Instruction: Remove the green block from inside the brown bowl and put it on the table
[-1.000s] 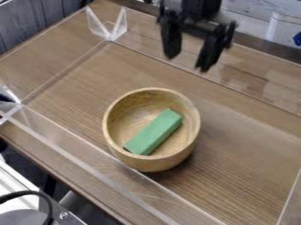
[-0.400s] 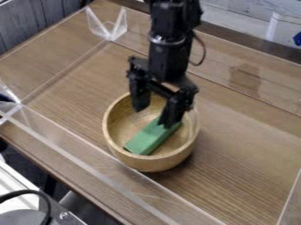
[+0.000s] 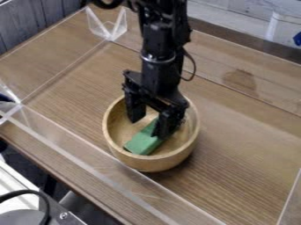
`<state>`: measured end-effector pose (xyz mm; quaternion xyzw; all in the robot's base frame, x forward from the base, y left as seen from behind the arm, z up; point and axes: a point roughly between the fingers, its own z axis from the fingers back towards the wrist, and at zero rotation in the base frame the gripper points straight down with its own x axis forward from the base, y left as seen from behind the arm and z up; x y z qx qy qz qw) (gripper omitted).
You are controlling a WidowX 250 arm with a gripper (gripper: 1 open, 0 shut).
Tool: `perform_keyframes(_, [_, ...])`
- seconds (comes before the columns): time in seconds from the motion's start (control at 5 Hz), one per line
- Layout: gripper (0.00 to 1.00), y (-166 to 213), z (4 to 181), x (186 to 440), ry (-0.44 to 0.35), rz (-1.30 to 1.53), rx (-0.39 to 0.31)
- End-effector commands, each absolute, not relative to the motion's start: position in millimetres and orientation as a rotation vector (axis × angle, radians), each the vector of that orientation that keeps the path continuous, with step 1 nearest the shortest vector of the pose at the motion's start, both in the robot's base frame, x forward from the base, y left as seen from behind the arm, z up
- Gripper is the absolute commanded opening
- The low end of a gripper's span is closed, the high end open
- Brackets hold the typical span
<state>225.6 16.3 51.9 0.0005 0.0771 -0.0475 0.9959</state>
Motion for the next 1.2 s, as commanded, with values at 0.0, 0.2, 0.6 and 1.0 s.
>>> perform_keyframes(0.0, [1.0, 15, 53.0, 234, 0.123, -0.116, 0.009])
perform_keyframes(0.2, [1.0, 12, 47.7, 236, 0.127, -0.126, 0.008])
perform_keyframes(0.6, [1.0, 7, 45.9, 238, 0.106, -0.144, 0.002])
perform_keyframes(1.0, [1.0, 4, 40.3, 239, 0.101, -0.152, -0.004])
